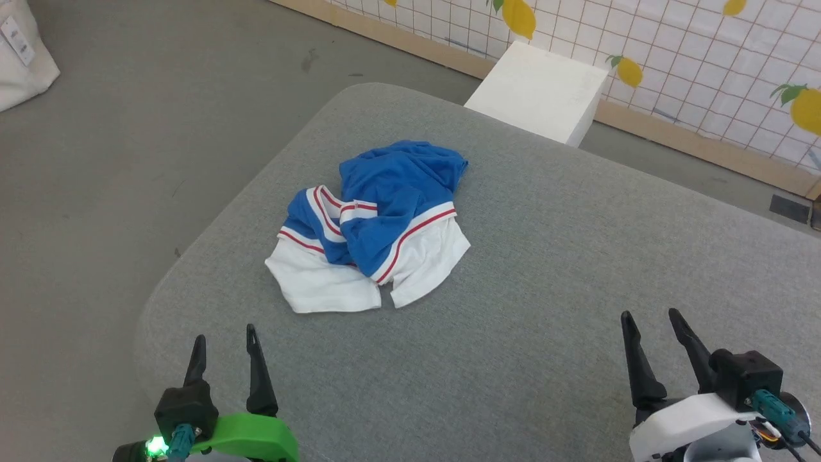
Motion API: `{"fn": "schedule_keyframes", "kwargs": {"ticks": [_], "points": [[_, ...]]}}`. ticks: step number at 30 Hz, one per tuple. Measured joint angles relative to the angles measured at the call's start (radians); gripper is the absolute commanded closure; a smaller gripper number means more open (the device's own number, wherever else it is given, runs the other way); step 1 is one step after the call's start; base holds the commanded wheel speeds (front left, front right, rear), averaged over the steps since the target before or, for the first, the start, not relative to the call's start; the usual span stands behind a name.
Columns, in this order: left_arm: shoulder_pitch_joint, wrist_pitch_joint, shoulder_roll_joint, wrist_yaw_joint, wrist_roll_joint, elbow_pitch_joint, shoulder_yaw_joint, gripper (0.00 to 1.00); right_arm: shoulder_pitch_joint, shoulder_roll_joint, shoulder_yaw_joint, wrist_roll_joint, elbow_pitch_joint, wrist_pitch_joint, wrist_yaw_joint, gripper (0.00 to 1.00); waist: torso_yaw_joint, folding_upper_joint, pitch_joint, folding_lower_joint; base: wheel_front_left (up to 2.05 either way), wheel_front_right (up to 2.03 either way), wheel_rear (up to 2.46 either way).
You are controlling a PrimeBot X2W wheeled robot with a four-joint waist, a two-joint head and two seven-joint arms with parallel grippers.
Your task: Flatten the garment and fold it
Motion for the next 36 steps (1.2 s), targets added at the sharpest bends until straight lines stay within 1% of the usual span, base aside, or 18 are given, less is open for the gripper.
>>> {"fn": "schedule_keyframes", "kwargs": {"ticks": [4, 5, 9, 11, 12, 13, 15, 16, 20, 23, 25, 28, 31, 33, 35, 36], "points": [[-0.003, 0.0, 0.0, -0.003, -0.016, -0.004, -0.002, 0.0, 0.0, 0.0, 0.0, 0.0, -0.001, 0.0, 0.0, 0.0, -0.006, 0.0, 0.005, 0.0, 0.0, 0.0, 0.0], [-0.006, 0.0, 0.0, -0.012, -0.028, -0.003, -0.001, 0.0, 0.0, 0.0, 0.0, 0.0, -0.002, 0.0, 0.0, 0.0, -0.008, 0.0, 0.007, 0.0, 0.0, 0.0, 0.0], [-0.091, 0.018, 0.011, -0.074, -0.059, 0.028, -0.005, 0.0, -0.001, 0.0, 0.007, -0.003, -0.018, 0.011, 0.0, 0.0, -0.023, 0.0, 0.016, 0.0, 0.0, 0.0, 0.0], [-0.19, 0.054, 0.027, -0.109, -0.095, 0.039, 0.002, 0.0, -0.004, 0.001, 0.011, -0.008, -0.037, 0.023, 0.0, 0.0, -0.034, 0.0, 0.028, 0.0, 0.0, 0.0, 0.0], [-0.233, 0.074, 0.04, -0.126, -0.102, 0.044, 0.0, 0.0, -0.008, 0.001, 0.013, -0.013, -0.045, 0.029, 0.0, 0.0, -0.04, 0.0, 0.034, 0.0, 0.0, 0.0, 0.0], [-0.396, 0.171, 0.072, -0.187, -0.151, 0.081, 0.002, 0.0, -0.035, 0.001, 0.012, -0.035, -0.079, 0.046, 0.0, 0.0, -0.063, 0.0, 0.065, 0.0, 0.0, 0.0, 0.0], [-0.477, 0.265, 0.081, -0.214, -0.196, 0.122, 0.005, 0.0, -0.052, 0.002, 0.009, -0.048, -0.1, 0.058, 0.0, 0.0, -0.081, 0.0, 0.087, 0.0, 0.0, 0.0, 0.0], [-0.516, 0.318, 0.088, -0.221, -0.216, 0.147, 0.006, 0.0, -0.061, 0.002, 0.005, -0.053, -0.111, 0.064, 0.0, 0.0, -0.093, 0.0, 0.102, 0.0, 0.0, 0.0, 0.0], [-0.628, 0.519, 0.112, -0.225, -0.291, 0.232, 0.028, 0.0, -0.076, 0.001, -0.015, -0.063, -0.139, 0.077, 0.0, 0.0, -0.14, 0.0, 0.156, 0.0001, 0.0, 0.0, 0.0], [-0.672, 0.672, 0.13, -0.195, -0.325, 0.294, 0.042, 0.0, -0.088, 0.001, -0.035, -0.064, -0.143, 0.079, 0.0, 0.0, -0.184, 0.0, 0.202, 0.0001, 0.0, 0.0, 0.0], [-0.673, 0.755, 0.141, -0.183, -0.345, 0.322, 0.04, 0.0, -0.094, 0.001, -0.043, -0.064, -0.144, 0.077, 0.0, 0.0, -0.213, 0.0, 0.228, 0.0001, 0.0, 0.0, 0.0], [-0.669, 0.826, 0.148, -0.158, -0.35, 0.34, 0.033, 0.0, -0.1, 0.001, -0.059, -0.064, -0.144, 0.069, 0.0, 0.0, -0.251, 0.0, 0.271, 0.0001, 0.0, 0.0, 0.0], [-0.646, 0.863, 0.147, -0.134, -0.35, 0.355, 0.025, 0.0, -0.106, -0.002, -0.067, -0.064, -0.142, 0.063, 0.0, 0.0, -0.284, 0.0, 0.31, 0.0002, 0.0, 0.0, 0.0], [-0.627, 0.874, 0.145, -0.121, -0.35, 0.359, 0.023, 0.0, -0.106, -0.003, -0.07, -0.064, -0.141, 0.061, 0.0, 0.0, -0.303, 0.0, 0.333, 0.0002, 0.0, 0.0, 0.0], [-0.623, 0.888, 0.153, -0.118, -0.35, 0.353, 0.022, 0.0, -0.107, -0.003, -0.075, -0.064, -0.14, 0.06, 0.0, 0.0, -0.318, 0.0001, 0.351, 0.0001, 0.0, 0.0, 0.0], [-0.622, 0.879, 0.158, -0.114, -0.346, 0.347, 0.02, 0.0, -0.107, -0.003, -0.076, -0.064, -0.139, 0.06, 0.0, 0.0, -0.324, 0.0, 0.359, 0.0001, 0.0, 0.0, 0.0]]}}
